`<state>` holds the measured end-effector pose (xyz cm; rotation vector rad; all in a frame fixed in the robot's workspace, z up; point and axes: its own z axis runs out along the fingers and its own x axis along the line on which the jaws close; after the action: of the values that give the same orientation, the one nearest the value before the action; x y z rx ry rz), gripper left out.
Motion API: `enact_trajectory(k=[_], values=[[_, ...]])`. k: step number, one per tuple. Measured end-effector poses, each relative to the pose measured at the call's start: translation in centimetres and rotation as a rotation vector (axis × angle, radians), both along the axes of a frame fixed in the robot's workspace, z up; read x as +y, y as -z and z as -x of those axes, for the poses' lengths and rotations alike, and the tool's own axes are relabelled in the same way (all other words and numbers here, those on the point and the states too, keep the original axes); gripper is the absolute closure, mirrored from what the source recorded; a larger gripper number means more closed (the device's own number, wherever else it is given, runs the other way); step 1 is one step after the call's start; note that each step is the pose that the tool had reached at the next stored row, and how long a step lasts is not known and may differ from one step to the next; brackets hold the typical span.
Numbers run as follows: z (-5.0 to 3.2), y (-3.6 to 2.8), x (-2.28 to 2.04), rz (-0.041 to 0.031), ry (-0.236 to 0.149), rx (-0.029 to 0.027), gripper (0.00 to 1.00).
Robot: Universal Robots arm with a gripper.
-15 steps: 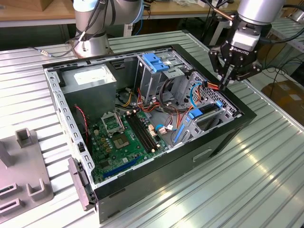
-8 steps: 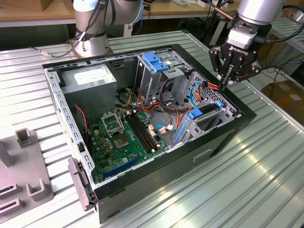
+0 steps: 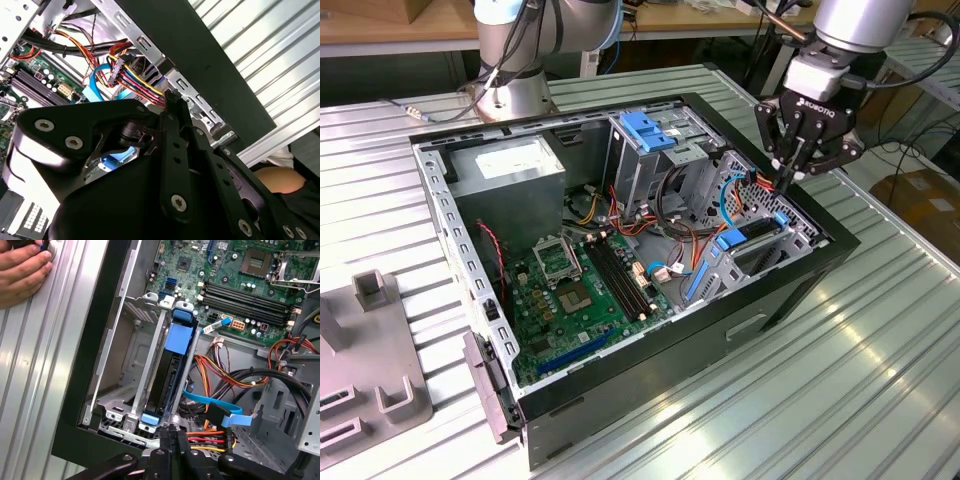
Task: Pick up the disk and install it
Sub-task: 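Insert the first disk wire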
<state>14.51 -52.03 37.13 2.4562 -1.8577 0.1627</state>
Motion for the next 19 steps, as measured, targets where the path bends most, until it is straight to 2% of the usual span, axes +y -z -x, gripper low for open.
enact_trajectory(k=[6, 11, 16, 19], values=[[0.01, 0.05, 0.01, 0.0001, 0.092, 0.0001, 0.84], [0.49, 0.07, 0.00, -0.0001, 0.106, 0.0000, 0.84], [0.51, 0.18, 0.00, 0.0001, 0.185, 0.0000, 0.84], [0.51, 0.20, 0.01, 0.0000, 0.190, 0.0001, 0.84]])
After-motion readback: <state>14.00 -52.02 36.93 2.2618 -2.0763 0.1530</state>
